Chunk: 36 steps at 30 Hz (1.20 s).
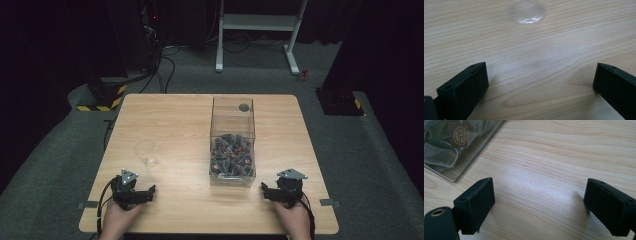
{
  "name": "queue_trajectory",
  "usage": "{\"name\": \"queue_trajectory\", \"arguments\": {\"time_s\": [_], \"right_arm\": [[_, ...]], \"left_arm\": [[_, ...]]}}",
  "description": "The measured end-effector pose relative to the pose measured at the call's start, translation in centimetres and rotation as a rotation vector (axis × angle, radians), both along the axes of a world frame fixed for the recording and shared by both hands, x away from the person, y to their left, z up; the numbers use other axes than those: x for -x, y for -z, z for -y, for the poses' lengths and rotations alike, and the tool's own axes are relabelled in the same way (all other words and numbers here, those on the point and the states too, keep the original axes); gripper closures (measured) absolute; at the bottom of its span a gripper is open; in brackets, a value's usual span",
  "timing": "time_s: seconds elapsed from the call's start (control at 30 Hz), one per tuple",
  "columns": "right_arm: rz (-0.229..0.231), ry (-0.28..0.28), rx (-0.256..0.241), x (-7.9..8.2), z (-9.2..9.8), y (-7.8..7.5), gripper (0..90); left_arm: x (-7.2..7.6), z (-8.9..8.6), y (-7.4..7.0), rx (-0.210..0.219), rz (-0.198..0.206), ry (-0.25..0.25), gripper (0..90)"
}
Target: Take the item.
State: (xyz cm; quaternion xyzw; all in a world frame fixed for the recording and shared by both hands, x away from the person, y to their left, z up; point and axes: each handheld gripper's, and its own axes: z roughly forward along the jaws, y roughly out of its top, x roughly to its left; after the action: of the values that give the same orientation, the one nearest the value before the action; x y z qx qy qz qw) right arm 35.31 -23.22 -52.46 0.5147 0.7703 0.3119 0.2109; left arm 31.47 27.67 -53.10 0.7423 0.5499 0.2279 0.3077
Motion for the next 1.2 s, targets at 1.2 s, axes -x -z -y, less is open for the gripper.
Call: {"name": "queue_trajectory", "arguments": {"time_s": [1.2], "right_arm": [[0.001,0.003,0.0,-0.08,-0.03,0.0,10.0]], "left_arm": [[0.5,0.46,-0.57,-0.003,0.011,0.118,0.3]]}}
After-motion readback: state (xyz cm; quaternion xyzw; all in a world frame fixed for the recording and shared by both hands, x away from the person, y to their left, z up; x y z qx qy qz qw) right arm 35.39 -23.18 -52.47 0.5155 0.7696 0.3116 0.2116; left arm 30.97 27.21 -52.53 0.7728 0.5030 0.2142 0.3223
